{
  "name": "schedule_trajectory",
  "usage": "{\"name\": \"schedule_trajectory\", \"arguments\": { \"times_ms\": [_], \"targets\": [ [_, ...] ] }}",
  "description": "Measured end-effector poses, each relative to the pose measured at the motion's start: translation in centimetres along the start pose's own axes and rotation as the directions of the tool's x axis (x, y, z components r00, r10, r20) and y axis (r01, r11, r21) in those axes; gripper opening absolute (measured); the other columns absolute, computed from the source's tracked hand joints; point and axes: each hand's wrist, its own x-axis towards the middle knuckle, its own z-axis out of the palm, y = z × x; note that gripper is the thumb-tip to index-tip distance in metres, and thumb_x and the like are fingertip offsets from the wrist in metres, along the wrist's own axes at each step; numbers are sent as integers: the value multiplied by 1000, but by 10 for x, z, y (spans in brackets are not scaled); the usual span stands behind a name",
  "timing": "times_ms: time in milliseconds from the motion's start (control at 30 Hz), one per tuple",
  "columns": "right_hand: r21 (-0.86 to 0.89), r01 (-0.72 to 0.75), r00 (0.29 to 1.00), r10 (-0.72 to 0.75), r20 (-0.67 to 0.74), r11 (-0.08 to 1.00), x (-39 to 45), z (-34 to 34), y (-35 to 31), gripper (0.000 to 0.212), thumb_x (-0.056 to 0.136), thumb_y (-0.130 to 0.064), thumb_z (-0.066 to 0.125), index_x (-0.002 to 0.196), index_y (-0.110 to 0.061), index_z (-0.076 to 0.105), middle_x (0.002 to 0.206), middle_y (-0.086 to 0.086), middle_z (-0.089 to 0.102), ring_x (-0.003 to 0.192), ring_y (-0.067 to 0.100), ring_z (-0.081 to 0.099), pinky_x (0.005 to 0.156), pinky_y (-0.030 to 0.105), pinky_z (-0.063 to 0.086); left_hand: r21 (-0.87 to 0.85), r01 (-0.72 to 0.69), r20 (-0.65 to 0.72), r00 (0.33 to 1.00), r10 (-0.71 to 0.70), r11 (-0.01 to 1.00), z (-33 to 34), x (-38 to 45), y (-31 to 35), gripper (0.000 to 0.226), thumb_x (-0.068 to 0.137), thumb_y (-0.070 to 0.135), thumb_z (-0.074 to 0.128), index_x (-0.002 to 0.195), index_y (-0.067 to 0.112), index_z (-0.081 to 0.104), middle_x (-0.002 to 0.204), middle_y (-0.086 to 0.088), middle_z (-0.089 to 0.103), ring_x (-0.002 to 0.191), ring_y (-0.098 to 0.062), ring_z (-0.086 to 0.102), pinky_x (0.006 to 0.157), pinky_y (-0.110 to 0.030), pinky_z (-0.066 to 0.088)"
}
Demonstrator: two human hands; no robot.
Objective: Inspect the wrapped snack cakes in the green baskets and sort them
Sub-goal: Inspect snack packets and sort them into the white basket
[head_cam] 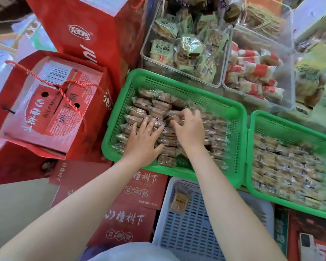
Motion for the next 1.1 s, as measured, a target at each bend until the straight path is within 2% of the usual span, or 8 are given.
{"name": "schedule_trajectory", "arguments": {
  "times_ms": [133, 267, 367, 433, 500, 667, 867, 1100],
  "targets": [
    [-198, 130, 991, -136, -18, 972, -3, 20, -3, 35, 87, -34, 75, 110, -13, 58, 105, 11, 58, 88, 31, 61, 72, 39, 48, -2, -1, -7, 1000, 1, 1000, 0, 0, 1, 71, 103, 59, 29, 161, 33, -2, 170, -3, -9, 155, -23, -15, 125, -53, -1],
    [-220, 171, 983, -181, -22, 960, -2, 28, 9, 26, 94, -37, 66, 98, -12, 72, 94, 11, 61, 86, 33, 60, 73, 39, 43, -46, -5, -70, 998, 2, 999, -4, 1, 2, 74, 102, 56, 33, 161, 28, -3, 170, -3, -5, 156, -23, -7, 125, -54, 5],
    [-201, 194, 981, -187, 51, 960, -2, 27, 15, 32, 101, -32, 53, 93, -11, 75, 98, 13, 58, 92, 33, 58, 74, 38, 44, 41, -66, -138, 988, 71, 997, -8, 9, 4, 71, 102, 55, 32, 161, 31, 1, 170, -4, -7, 156, -26, -8, 124, -54, 4],
    [-110, 158, 982, -145, 118, 981, 6, 18, 15, 31, 102, -27, 50, 97, -7, 74, 109, 15, 55, 96, 33, 58, 78, 40, 51, 107, -90, -84, 992, 99, 990, -7, 19, 6, 69, 102, 60, 24, 161, 35, -3, 169, -5, -15, 154, -29, -18, 123, -57, -5],
    [-44, 140, 986, -135, 96, 989, 19, 10, 14, 24, 101, -17, 51, 105, -3, 70, 113, 17, 56, 97, 35, 60, 79, 39, 52, 149, -96, -22, 995, 101, 984, -3, 28, 5, 69, 101, 65, 17, 159, 38, -8, 167, -6, -19, 152, -31, -24, 121, -59, -11],
    [-138, 205, 964, -177, 197, 969, 48, 10, 9, 27, 94, -2, 55, 118, -7, 65, 112, 15, 57, 109, 36, 54, 83, 42, 52, 172, -101, 3, 995, 102, 980, 2, 31, 1, 68, 99, 69, 11, 158, 42, -9, 167, -6, -20, 152, -32, -24, 121, -59, -13],
    [-277, 281, 951, -226, 213, 919, 51, 13, 6, 13, 89, 5, 57, 98, -4, 60, 101, 15, 52, 96, 36, 54, 66, 41, 49, 181, -88, 2, 996, 89, 980, 4, 33, 1, 68, 98, 70, 8, 158, 42, -11, 167, -7, -19, 152, -34, -23, 121, -59, -12],
    [-119, 118, 957, -81, 280, 986, 54, -1, 1, 14, 96, 0, 52, 100, -11, 60, 108, 10, 36, 73, 25, 47, 66, 33, 37, 185, -85, -7, 996, 88, 979, 5, 33, 1, 68, 98, 70, 7, 157, 42, -11, 167, -7, -21, 152, -34, -23, 121, -59, -13]
  ]
}}
